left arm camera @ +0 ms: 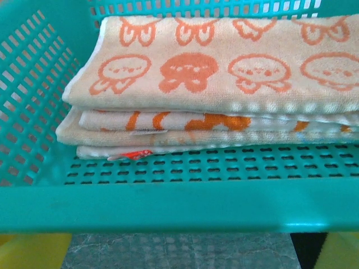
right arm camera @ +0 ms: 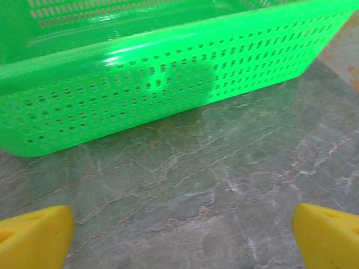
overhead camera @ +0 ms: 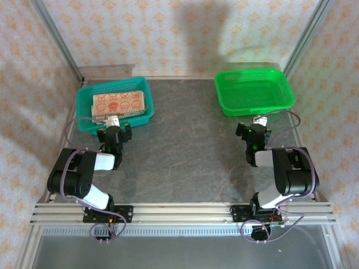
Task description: Fold and stack the towels
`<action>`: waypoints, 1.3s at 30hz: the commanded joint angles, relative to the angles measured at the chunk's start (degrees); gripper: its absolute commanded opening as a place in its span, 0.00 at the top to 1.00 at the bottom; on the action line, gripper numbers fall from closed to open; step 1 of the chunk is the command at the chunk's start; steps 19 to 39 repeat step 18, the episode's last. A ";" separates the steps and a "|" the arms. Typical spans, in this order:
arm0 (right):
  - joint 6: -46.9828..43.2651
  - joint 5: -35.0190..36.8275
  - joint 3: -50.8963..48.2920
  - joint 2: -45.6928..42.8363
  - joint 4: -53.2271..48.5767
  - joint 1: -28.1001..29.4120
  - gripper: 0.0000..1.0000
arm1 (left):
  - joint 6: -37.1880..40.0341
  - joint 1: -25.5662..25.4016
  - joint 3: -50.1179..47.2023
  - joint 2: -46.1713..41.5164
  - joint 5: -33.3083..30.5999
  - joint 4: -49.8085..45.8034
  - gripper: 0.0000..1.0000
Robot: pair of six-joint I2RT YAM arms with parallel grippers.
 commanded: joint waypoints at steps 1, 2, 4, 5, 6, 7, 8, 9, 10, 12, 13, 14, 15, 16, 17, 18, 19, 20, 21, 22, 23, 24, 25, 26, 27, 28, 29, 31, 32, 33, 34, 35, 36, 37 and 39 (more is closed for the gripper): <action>0.65 -2.63 0.68 -0.51 1.73 -0.51 0.01 | 0.76 0.39 -0.05 -0.34 -0.03 4.04 0.00; 0.67 -2.71 0.95 -0.62 1.01 -0.55 0.01 | 0.92 0.36 -0.12 -0.13 -0.03 4.64 0.00; 0.72 -2.67 0.86 -0.59 1.22 -0.53 0.01 | 0.93 0.39 -0.14 -0.19 0.03 4.52 0.00; 0.76 -2.67 0.80 -0.55 1.48 -0.50 0.01 | 0.93 0.42 -0.05 -0.20 0.02 4.43 0.00; 0.67 -2.71 0.66 -0.35 1.92 -0.50 0.01 | 0.93 0.37 -0.14 -0.12 0.02 4.68 0.00; 0.74 -2.67 0.83 -0.58 1.15 -0.53 0.01 | 0.93 0.39 -0.14 -0.12 0.00 4.74 0.00; 0.65 -2.66 0.75 -0.41 1.63 -0.54 0.01 | 0.94 0.41 -0.12 -0.20 0.03 4.53 0.00; 0.67 -2.66 0.74 -0.47 1.57 -0.50 0.01 | 0.93 0.41 -0.14 -0.20 -0.01 4.50 0.00; 0.67 -2.67 0.84 -0.50 1.39 -0.53 0.01 | 0.93 0.44 -0.14 -0.12 0.04 4.72 0.00; 0.67 -2.67 0.84 -0.47 1.45 -0.55 0.01 | 0.93 0.38 -0.14 -0.13 -0.03 4.70 0.00; 0.67 -2.67 0.83 -0.45 1.38 -0.55 0.01 | 0.93 0.36 -0.14 -0.12 0.01 4.66 0.00; 0.67 -2.74 1.04 -0.28 1.24 -0.54 0.01 | 0.94 0.44 -0.15 -0.16 -0.03 4.69 0.00; 0.76 -2.76 1.10 -0.33 1.10 -0.60 0.01 | 0.95 0.36 -0.14 -0.15 -0.07 4.64 0.00; 0.76 -2.76 0.97 -0.37 1.14 -0.63 0.01 | 0.94 0.38 -0.14 -0.12 -0.04 4.70 0.00; 0.72 -2.70 0.89 -0.51 1.31 -0.64 0.01 | 0.93 0.37 -0.14 -0.14 -0.04 4.72 0.00; 0.71 -2.75 0.84 -0.53 1.36 -0.63 0.01 | 0.93 0.38 -0.14 -0.12 -0.09 4.68 0.00; 0.71 -2.75 0.84 -0.53 1.36 -0.63 0.01 | 0.93 0.38 -0.14 -0.12 -0.09 4.68 0.00; 0.71 -2.75 0.84 -0.53 1.36 -0.63 0.01 | 0.93 0.38 -0.14 -0.12 -0.09 4.68 0.00; 0.71 -2.75 0.84 -0.53 1.36 -0.63 0.01 | 0.93 0.38 -0.14 -0.12 -0.09 4.68 0.00; 0.71 -2.75 0.84 -0.53 1.36 -0.63 0.01 | 0.93 0.38 -0.14 -0.12 -0.09 4.68 0.00; 0.71 -2.75 0.84 -0.53 1.36 -0.63 0.01 | 0.93 0.38 -0.14 -0.12 -0.09 4.68 0.00; 0.71 -2.75 0.84 -0.53 1.36 -0.63 0.01 | 0.93 0.38 -0.14 -0.12 -0.09 4.68 0.00; 0.71 -2.75 0.84 -0.53 1.36 -0.63 0.01 | 0.93 0.38 -0.14 -0.12 -0.09 4.68 0.00; 0.71 -2.75 0.84 -0.53 1.36 -0.63 0.01 | 0.93 0.38 -0.14 -0.12 -0.09 4.68 0.00; 0.71 -2.75 0.84 -0.53 1.36 -0.63 0.01 | 0.93 0.38 -0.14 -0.12 -0.09 4.68 0.00; 0.71 -2.75 0.84 -0.53 1.36 -0.63 0.01 | 0.93 0.38 -0.14 -0.12 -0.09 4.68 0.00; 0.71 -2.75 0.84 -0.53 1.36 -0.63 0.01 | 0.93 0.38 -0.14 -0.12 -0.09 4.68 0.00; 0.71 -2.75 0.84 -0.53 1.36 -0.63 0.01 | 0.93 0.38 -0.14 -0.12 -0.09 4.68 0.00; 0.71 -2.75 0.84 -0.53 1.36 -0.63 0.01 | 0.93 0.38 -0.14 -0.12 -0.09 4.68 0.00; 0.71 -2.75 0.84 -0.53 1.36 -0.63 0.01 | 0.93 0.38 -0.14 -0.12 -0.09 4.68 0.00; 0.71 -2.75 0.84 -0.53 1.36 -0.63 0.01 | 0.93 0.38 -0.14 -0.12 -0.09 4.68 0.00; 0.71 -2.75 0.84 -0.53 1.36 -0.63 0.01 | 0.93 0.38 -0.14 -0.12 -0.09 4.68 0.00; 0.71 -2.75 0.84 -0.53 1.36 -0.63 0.01 | 0.93 0.38 -0.14 -0.12 -0.09 4.68 0.00; 0.71 -2.75 0.84 -0.53 1.36 -0.63 0.01 | 0.93 0.38 -0.14 -0.12 -0.09 4.68 0.00; 0.71 -2.75 0.84 -0.53 1.36 -0.63 0.01 | 0.93 0.38 -0.14 -0.12 -0.09 4.68 0.00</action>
